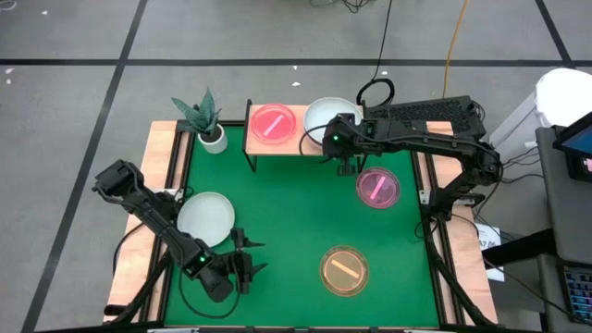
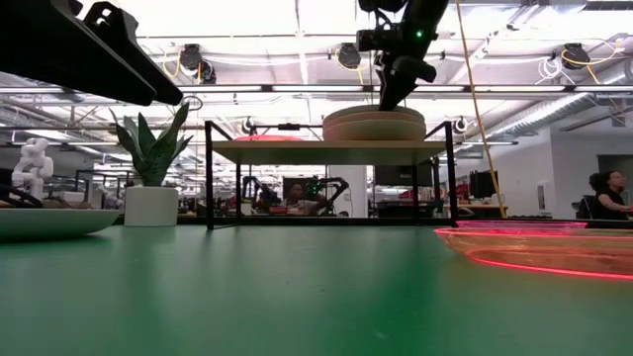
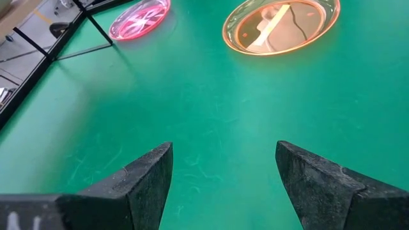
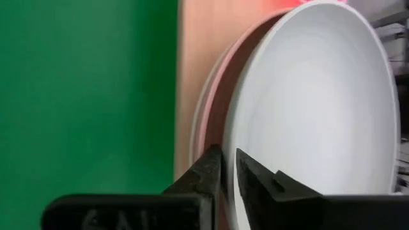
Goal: Place and stack plates onto a shelf
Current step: Stack the right gray plate on top of the pink plate on the shelf, then stack the transparent orange plate on top of the transparent pink plate on the shelf
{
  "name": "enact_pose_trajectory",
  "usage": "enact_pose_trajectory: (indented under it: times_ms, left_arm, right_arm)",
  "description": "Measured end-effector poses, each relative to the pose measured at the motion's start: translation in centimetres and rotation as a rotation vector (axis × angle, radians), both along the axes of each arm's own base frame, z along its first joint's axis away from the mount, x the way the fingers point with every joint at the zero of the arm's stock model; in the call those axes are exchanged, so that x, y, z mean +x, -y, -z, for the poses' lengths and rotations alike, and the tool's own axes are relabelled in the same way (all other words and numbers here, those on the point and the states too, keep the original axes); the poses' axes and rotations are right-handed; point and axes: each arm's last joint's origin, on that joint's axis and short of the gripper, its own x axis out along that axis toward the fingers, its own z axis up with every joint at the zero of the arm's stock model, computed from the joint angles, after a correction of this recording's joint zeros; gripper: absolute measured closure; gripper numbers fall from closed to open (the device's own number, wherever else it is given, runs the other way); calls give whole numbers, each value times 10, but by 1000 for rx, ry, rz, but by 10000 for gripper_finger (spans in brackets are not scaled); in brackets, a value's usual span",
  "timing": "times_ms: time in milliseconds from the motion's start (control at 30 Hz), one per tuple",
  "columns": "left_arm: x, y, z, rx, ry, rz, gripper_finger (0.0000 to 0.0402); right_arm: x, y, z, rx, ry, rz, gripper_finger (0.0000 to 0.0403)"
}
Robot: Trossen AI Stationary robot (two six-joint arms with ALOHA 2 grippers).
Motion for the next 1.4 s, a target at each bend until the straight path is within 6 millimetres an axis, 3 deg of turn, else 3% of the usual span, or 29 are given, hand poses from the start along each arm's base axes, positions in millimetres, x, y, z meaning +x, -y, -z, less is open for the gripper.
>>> enact_pose_trajectory:
  times_ms: [500,933,1133,1400]
  left_arm:
    - [0,0,0,-1,0,-1,122]
    - [0,0,0,-7,2,-4,122]
    - [0,0,0,-9,2,-6,122]
    - [1,-1,0,-10,6,-8,122]
  right_arm:
    - [3,-13,-3,-101,-25,-12,316]
    - [-10,-30,-31,-130,118,-14,251]
    - [-19,-57,-45,-54,240,14,254]
    - [-25,-117,-43,173,298,41,256]
